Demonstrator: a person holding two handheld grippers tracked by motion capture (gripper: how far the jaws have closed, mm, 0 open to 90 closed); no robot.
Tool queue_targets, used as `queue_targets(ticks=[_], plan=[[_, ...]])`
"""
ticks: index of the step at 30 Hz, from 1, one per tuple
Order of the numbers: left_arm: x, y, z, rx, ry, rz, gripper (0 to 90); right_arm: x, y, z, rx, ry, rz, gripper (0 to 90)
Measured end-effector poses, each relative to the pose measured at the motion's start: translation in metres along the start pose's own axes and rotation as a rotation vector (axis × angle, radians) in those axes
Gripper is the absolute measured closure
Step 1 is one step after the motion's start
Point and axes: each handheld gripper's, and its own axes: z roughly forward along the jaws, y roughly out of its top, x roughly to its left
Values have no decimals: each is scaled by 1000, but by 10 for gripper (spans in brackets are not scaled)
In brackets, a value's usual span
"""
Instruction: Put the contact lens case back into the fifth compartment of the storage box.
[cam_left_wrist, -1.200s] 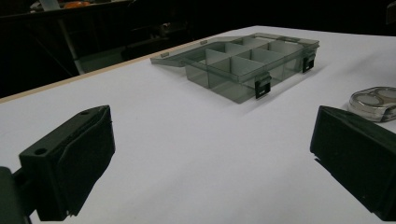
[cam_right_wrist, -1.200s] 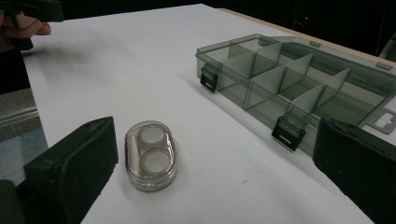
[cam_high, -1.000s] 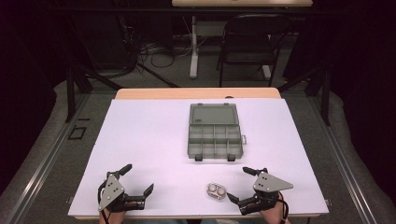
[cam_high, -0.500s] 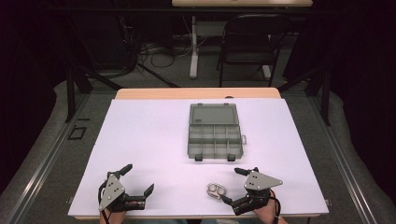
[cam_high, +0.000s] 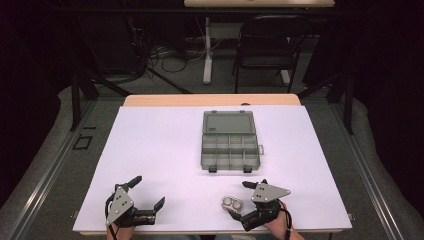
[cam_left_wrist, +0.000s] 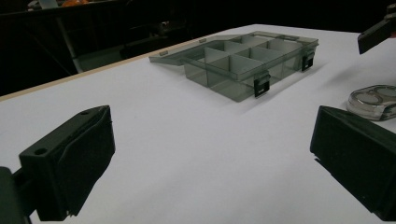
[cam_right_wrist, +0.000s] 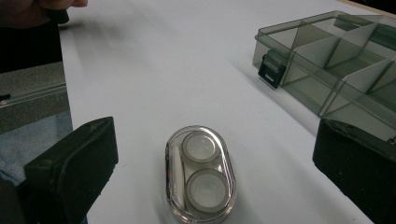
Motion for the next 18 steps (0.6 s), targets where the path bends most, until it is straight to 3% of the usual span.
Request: queue_targets(ticks=[18], plan=[[-1,0,1,6,-9,-3,0,1,-2,10,79,29,6,0]])
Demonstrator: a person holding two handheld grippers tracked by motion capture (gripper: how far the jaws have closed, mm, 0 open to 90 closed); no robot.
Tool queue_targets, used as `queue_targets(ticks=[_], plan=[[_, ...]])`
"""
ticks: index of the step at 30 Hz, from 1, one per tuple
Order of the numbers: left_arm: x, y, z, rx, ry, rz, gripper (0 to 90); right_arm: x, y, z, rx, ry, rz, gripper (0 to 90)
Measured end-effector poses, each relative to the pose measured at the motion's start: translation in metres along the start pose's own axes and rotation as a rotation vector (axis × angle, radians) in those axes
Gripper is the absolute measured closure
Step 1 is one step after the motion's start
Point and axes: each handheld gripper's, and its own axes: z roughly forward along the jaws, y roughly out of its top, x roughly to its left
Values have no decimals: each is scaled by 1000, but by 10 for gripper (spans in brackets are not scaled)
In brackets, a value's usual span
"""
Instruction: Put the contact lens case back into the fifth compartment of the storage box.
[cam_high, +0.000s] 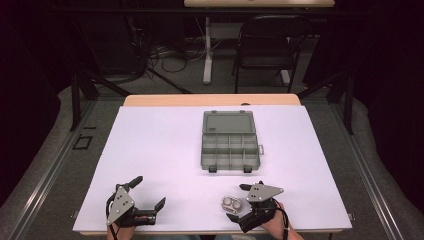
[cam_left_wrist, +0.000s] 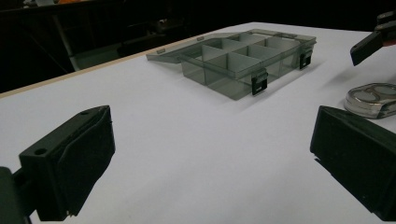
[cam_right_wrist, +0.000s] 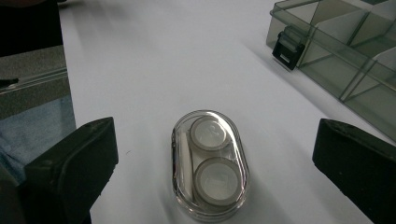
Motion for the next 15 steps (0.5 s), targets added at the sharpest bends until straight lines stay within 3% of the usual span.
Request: queue_targets(ticks=[6,15], plan=[[1,0,0,-1,1,-1,0,0,0,1,16,0,-3,44],[0,0,0,2,-1,-1,0,3,-1,6,90,-20,-16,285]])
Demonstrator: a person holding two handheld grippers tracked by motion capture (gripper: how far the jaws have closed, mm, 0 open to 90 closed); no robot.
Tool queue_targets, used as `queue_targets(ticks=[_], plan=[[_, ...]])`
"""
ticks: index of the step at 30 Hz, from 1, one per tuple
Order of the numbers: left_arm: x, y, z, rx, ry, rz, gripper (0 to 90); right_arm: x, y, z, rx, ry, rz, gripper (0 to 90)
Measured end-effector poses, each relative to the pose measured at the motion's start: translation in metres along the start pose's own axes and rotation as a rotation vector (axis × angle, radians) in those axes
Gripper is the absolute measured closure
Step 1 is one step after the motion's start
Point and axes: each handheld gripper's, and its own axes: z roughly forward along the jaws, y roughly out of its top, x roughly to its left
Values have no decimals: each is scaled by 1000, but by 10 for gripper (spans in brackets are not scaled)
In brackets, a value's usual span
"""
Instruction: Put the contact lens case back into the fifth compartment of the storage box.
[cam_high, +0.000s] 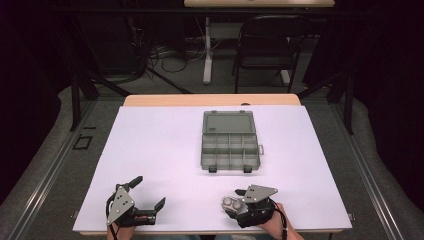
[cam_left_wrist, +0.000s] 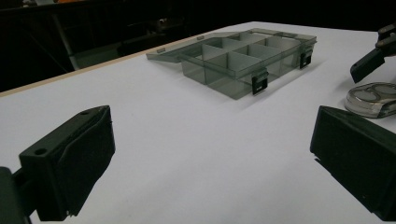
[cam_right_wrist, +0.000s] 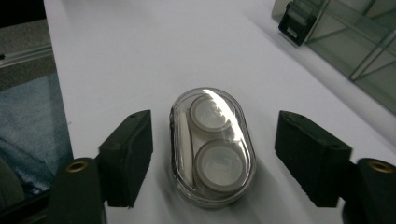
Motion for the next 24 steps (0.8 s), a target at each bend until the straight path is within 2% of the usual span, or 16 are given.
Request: queue_targets(ticks=[7,12,18,24], plan=[[0,0,0,1,0,1,0,1,-1,4,57,3,-6,407],[0,-1,1,6,-2,-2,0,1,-1,4,63,14,-7,470],[0,-1,0,6,1,-3,0,1,-1,3,61,21,-1,491],[0,-1,0,8,1,-2,0,-1,-2,2,47,34,26,493]])
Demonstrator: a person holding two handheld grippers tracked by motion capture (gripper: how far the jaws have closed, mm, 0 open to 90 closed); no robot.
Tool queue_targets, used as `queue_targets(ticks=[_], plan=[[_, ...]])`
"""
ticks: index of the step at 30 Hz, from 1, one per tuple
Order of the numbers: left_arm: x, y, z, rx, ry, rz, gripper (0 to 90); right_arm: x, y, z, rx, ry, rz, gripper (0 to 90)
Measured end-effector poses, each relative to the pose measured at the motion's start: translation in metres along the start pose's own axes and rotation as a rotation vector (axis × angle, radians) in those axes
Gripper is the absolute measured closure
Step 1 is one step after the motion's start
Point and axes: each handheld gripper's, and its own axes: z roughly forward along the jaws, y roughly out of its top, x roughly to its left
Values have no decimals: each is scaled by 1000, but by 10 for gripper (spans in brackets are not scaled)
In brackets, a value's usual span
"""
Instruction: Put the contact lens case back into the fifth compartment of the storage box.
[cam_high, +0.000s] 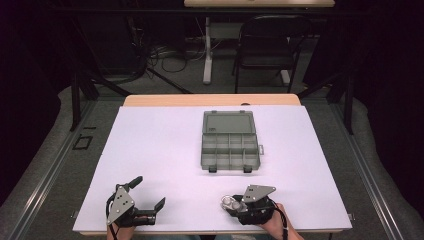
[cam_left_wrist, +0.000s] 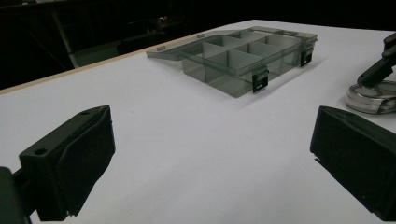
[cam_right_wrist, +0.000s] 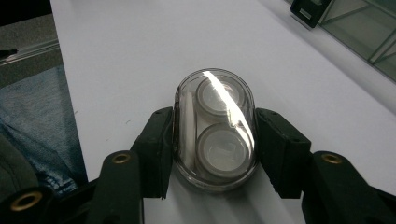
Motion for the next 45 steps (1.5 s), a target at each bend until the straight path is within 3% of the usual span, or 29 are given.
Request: queue_targets(ticks=[13,45], plan=[[0,0,0,-2,2,-1,0,-2,3,-8,-37,-5,12,493],[0,1,-2,-9,7,3,0,-9,7,-22,-84,-97,2,493]])
